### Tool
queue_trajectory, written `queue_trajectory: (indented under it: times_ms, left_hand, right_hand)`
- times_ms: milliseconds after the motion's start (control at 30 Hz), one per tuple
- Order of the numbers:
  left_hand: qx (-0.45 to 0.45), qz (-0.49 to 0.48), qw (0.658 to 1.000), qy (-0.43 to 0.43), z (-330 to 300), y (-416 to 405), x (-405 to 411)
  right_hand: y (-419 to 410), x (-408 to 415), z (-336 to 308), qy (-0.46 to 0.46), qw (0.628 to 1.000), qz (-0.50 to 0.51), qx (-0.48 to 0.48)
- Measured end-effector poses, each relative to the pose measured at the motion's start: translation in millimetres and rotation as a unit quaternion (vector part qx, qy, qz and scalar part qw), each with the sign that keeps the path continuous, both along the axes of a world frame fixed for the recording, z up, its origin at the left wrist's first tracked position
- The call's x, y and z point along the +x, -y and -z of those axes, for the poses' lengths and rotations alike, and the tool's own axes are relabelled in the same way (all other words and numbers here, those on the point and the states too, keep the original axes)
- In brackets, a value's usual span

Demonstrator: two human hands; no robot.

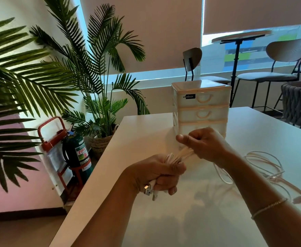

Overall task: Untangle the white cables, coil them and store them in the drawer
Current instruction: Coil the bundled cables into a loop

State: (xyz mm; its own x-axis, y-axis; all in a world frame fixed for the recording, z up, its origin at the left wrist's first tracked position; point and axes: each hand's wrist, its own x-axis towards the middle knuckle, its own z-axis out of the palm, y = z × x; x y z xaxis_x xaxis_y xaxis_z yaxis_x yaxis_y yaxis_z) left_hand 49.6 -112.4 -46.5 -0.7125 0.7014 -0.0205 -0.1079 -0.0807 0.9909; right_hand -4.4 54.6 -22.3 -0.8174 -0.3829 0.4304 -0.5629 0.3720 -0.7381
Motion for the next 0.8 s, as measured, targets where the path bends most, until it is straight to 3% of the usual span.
queue_trajectory:
  times_ms: [100,267,367,533,800]
  left_hand:
    - [-0.039,-0.014,0.999,0.002,-0.1,0.4,0.8]
    - [-0.091,-0.004,0.995,0.029,-1.0,-11.3,5.2]
    - [-0.117,-0.002,0.993,0.023,-4.2,-14.7,9.0]
    - [-0.072,0.000,0.997,0.005,-5.6,-10.4,8.5]
    - [-0.065,0.015,0.998,0.009,0.1,-7.4,4.9]
  right_hand:
    - [-6.1,-6.2,-2.7,-0.028,0.998,0.053,0.023]
    - [1.3,-22.5,-10.5,-0.239,0.964,0.118,0.026]
    - [12.3,-28.4,-17.2,-0.315,0.940,0.130,0.035]
    - [8.2,-38.4,-9.2,-0.315,0.937,0.145,0.043]
    - [-34.9,-66.9,30.3,-0.409,0.881,0.189,0.143]
